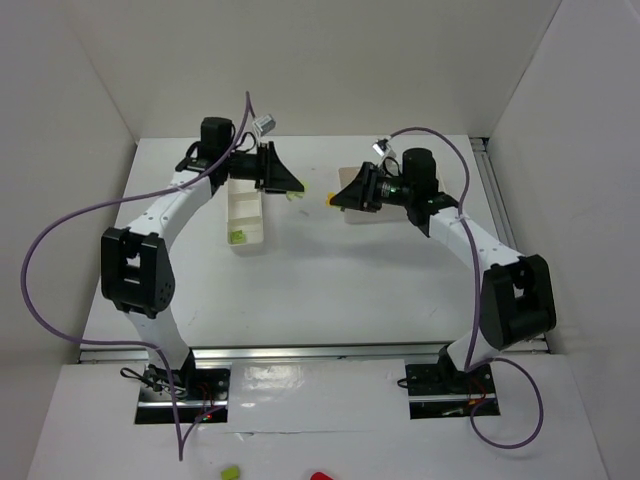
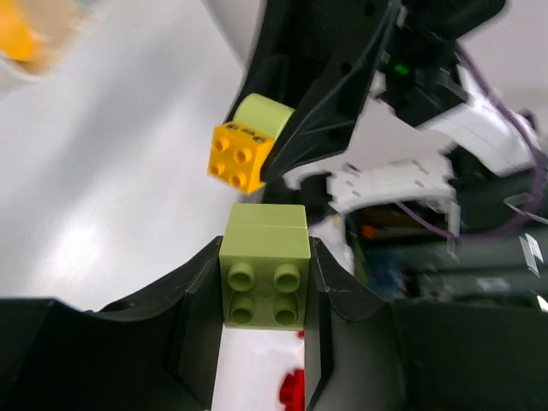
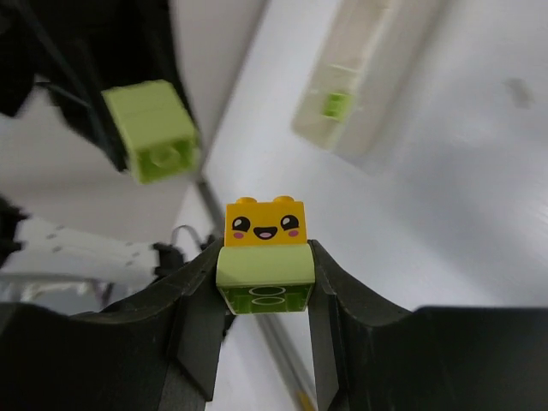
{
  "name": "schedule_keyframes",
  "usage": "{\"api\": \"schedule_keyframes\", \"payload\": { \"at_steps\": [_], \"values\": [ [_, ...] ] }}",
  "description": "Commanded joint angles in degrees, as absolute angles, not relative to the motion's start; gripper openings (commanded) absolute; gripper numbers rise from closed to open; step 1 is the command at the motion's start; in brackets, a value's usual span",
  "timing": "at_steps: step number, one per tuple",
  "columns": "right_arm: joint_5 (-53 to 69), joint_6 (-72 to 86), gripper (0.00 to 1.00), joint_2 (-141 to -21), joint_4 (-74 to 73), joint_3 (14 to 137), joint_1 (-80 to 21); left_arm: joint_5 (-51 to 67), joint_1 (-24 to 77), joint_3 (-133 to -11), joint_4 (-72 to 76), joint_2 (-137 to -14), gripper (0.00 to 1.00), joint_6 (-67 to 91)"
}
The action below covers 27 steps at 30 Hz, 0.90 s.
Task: Sort the legos into containers by color
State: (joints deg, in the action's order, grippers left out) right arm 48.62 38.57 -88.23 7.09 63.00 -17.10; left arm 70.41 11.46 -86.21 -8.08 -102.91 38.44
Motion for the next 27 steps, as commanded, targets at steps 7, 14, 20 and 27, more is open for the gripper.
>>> {"api": "schedule_keyframes", "payload": {
  "at_steps": [7,14,20,27],
  "values": [
    [18.73,26.81,0.14,-83.24,-18.81,67.41,-16.44,24.08,16.94,-100.63,-45.25,-108.09,0.0,18.37],
    [14.16,26.28,0.14,-83.94,-22.32,68.82,-16.44,9.08,23.28,-99.23,-47.99,-109.95,0.0,20.21],
    [14.15,25.75,0.14,-85.34,-23.03,69.43,-16.96,-1.03,28.11,-99.84,-47.99,-117.94,0.0,22.4],
    [13.62,25.14,0.14,-85.34,-24.08,69.43,-17.49,-2.02,28.65,-103.61,-49.04,-123.31,0.83,22.16]
  ]
}}
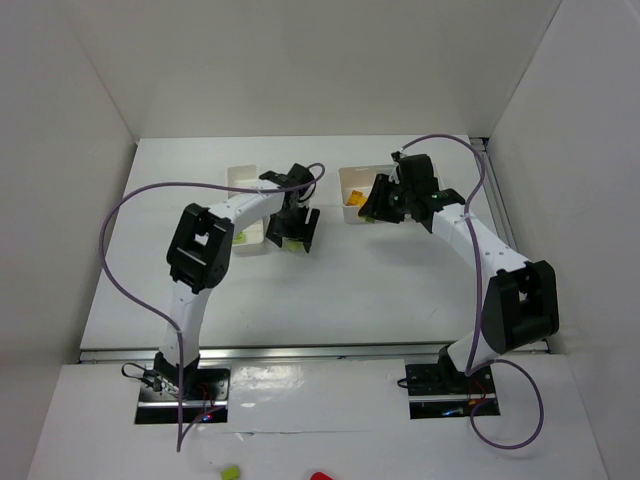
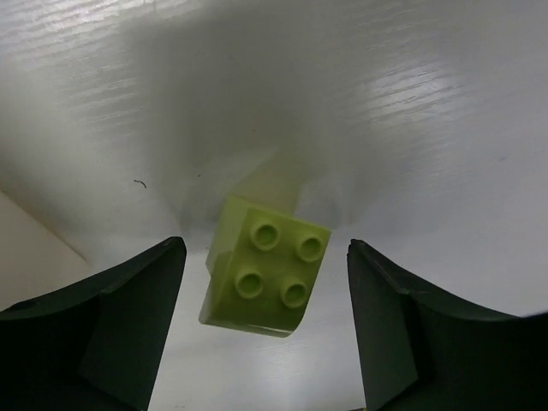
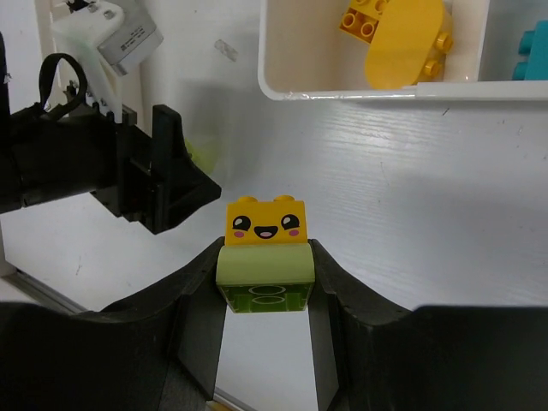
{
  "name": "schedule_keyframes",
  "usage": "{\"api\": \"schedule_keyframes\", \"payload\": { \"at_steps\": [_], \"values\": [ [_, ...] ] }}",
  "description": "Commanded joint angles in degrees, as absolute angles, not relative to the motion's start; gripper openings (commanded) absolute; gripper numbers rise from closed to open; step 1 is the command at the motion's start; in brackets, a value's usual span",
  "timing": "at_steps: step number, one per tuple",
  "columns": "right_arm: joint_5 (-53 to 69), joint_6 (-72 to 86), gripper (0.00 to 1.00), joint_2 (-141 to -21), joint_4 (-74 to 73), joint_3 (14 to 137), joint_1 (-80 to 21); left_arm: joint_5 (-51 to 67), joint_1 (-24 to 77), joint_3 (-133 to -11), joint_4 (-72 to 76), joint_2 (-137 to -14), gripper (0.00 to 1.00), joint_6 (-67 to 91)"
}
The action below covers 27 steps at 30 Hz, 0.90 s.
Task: Sort the legos into containers by color
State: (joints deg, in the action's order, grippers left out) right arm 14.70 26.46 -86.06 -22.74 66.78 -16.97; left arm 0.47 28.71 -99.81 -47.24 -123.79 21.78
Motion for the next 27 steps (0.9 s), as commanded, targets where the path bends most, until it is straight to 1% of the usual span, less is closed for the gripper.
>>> {"api": "schedule_keyframes", "payload": {
  "at_steps": [1,3,7,11,13,18,21,23,25,26,27],
  "values": [
    [13.62,24.61,0.14,-85.34,-24.08,69.43,-17.49,-1.33,28.65,-105.02,-49.83,-123.31,0.86,21.28],
    [13.62,24.61,0.14,-85.34,-24.6,69.43,-17.49,-0.62,28.65,-107.3,-51.93,-121.82,0.91,19.88],
    [14.67,24.08,0.14,-85.34,-23.56,69.43,-17.49,1.66,27.43,-114.85,-55.81,-119.11,0.91,18.38],
    [17.14,23.56,0.14,-85.34,-22.51,69.43,-17.49,7.02,25.67,-117.15,-56.69,-115.94,0.86,17.84],
    [19.06,22.86,0.14,-86.04,-22.5,69.43,-17.49,10.26,25.14,-117.16,-56.69,-115.14,0.86,17.84],
    [20.21,20.75,0.14,-88.68,-26.45,69.96,-18.01,14.05,24.0,-115.32,-55.55,-113.99,0.84,18.46],
    [18.81,20.04,0.14,-89.38,-28.47,69.96,-20.03,20.55,23.99,-113.65,-53.45,-113.47,0.84,18.46],
    [20.55,18.9,0.14,-89.91,-28.48,69.44,-20.04,28.88,23.38,-111.81,-52.39,-113.47,0.83,17.15],
    [24.06,18.9,0.14,-89.91,-26.55,68.03,-19.43,37.74,22.15,-110.4,-50.72,-113.47,0.82,16.62],
    [29.65,18.9,0.14,-89.91,-25.41,67.51,-18.9,40.58,22.15,-108.48,-50.02,-112.86,0.82,16.61],
    [32.66,18.9,0.14,-89.13,-22.18,66.11,-18.9,42.87,22.15,-107.59,-49.14,-112.85,0.82,16.09]
  ]
}}
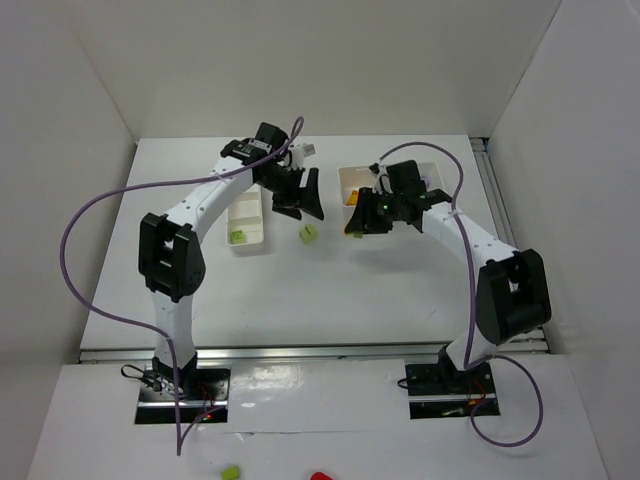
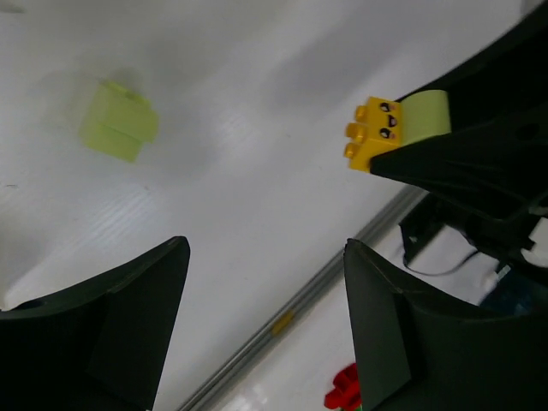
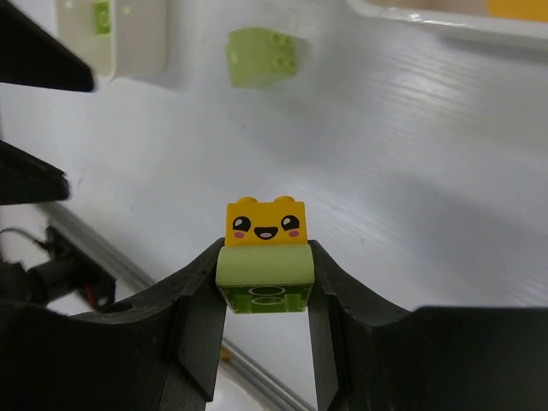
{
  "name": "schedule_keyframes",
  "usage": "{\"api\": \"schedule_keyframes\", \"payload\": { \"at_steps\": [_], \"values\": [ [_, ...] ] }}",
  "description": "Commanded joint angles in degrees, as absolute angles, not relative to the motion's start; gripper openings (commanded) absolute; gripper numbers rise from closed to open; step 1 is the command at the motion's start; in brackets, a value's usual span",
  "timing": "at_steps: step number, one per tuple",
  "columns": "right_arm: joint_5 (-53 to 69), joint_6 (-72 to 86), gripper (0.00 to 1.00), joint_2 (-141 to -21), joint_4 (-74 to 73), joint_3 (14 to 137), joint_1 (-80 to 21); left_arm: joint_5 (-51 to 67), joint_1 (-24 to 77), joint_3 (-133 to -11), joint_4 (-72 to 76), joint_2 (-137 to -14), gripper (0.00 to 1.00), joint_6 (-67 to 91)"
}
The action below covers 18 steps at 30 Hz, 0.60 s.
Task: Sort the legos into containers by color
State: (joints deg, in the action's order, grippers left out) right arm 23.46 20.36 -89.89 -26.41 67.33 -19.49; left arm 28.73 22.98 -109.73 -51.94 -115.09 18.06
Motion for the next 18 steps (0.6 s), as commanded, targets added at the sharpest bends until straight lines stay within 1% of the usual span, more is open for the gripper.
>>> {"api": "schedule_keyframes", "payload": {
  "at_steps": [1,2,4,5,7,8,12,16,18],
  "values": [
    [35.48,19.42,0.14,-88.51,-20.41,65.48,-17.59,44.54,21.45,-106.8,-47.74,-111.89,0.82,16.08],
    [41.25,19.42,0.14,-87.37,-18.56,64.96,-17.58,47.78,21.45,-105.4,-47.03,-111.36,0.82,15.56],
    [45.86,20.13,0.14,-86.84,-13.81,64.25,-16.96,51.66,20.92,-104.33,-45.71,-110.21,0.82,14.95],
    [50.32,20.82,0.14,-86.31,-12.58,64.25,-16.35,55.86,20.92,-104.33,-44.49,-109.52,0.82,14.94],
    [54.03,21.35,0.14,-86.31,-10.29,64.25,-16.35,59.31,20.92,-103.28,-43.34,-109.51,0.83,14.41],
    [56.75,21.97,0.14,-86.92,-9.67,64.86,-16.35,63.07,20.92,-103.27,-41.24,-108.99,0.83,14.94],
    [60.02,23.2,0.14,-86.92,-6.69,64.86,-16.35,69.59,20.92,-98.71,-34.74,-108.46,0.83,17.56],
    [60.56,23.2,0.14,-86.92,-6.68,64.86,-16.35,70.84,20.92,-96.07,-29.81,-107.93,0.82,20.3],
    [61.26,23.2,0.14,-86.92,-6.68,64.86,-16.35,69.7,20.92,-96.06,-29.79,-107.41,0.82,20.3]
  ]
}}
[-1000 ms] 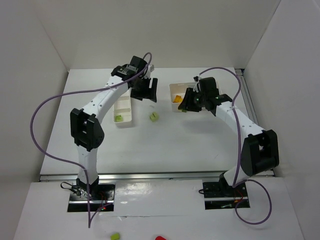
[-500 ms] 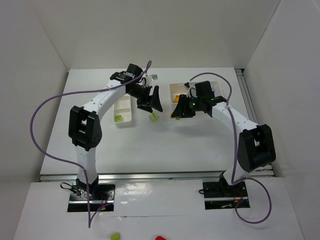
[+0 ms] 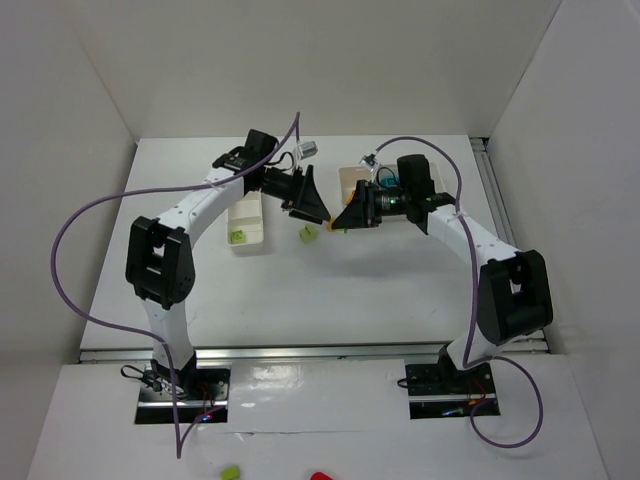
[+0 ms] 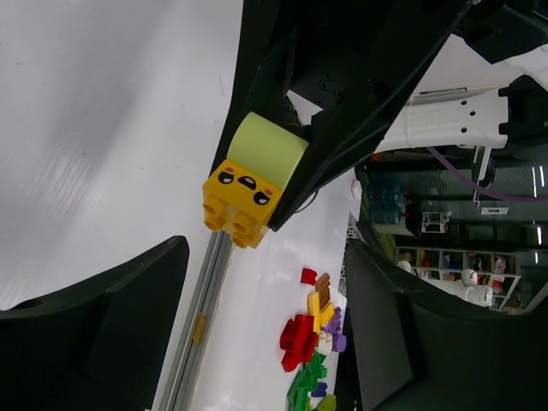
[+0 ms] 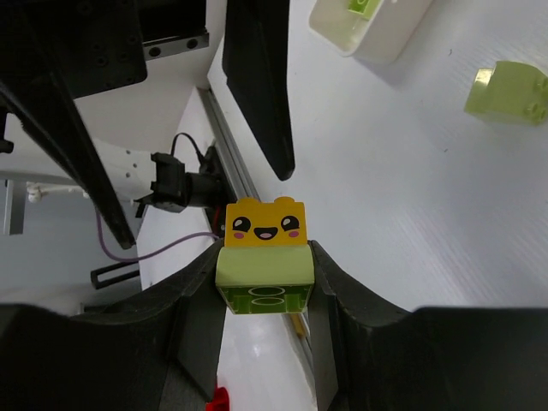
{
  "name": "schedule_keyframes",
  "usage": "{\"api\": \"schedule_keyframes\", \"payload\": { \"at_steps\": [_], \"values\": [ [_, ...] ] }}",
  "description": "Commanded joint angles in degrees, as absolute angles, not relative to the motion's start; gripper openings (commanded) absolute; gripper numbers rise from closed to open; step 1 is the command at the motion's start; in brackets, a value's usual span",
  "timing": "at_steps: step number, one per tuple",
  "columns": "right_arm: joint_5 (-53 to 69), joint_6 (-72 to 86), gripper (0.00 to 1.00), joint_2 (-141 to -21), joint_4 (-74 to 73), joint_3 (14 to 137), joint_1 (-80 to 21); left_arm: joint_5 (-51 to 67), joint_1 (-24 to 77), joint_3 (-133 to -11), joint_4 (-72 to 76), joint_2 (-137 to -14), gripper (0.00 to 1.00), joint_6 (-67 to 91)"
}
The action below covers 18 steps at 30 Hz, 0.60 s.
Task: Sort the legos into containers by color
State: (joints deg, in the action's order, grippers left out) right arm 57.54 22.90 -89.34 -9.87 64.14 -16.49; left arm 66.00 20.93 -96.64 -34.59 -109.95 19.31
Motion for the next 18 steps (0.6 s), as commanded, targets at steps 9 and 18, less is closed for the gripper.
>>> {"api": "schedule_keyframes", "payload": {
  "at_steps": [9,18],
  "values": [
    [62.05,23.2,0.14,-86.4,-6.77,65.92,-16.35,60.75,21.53,-95.46,-29.27,-105.21,0.79,19.52],
    [73.65,26.46,0.14,-92.1,-7.72,68.2,-15.29,47.99,24.79,-73.84,-8.12,-83.87,0.84,6.69]
  ]
}}
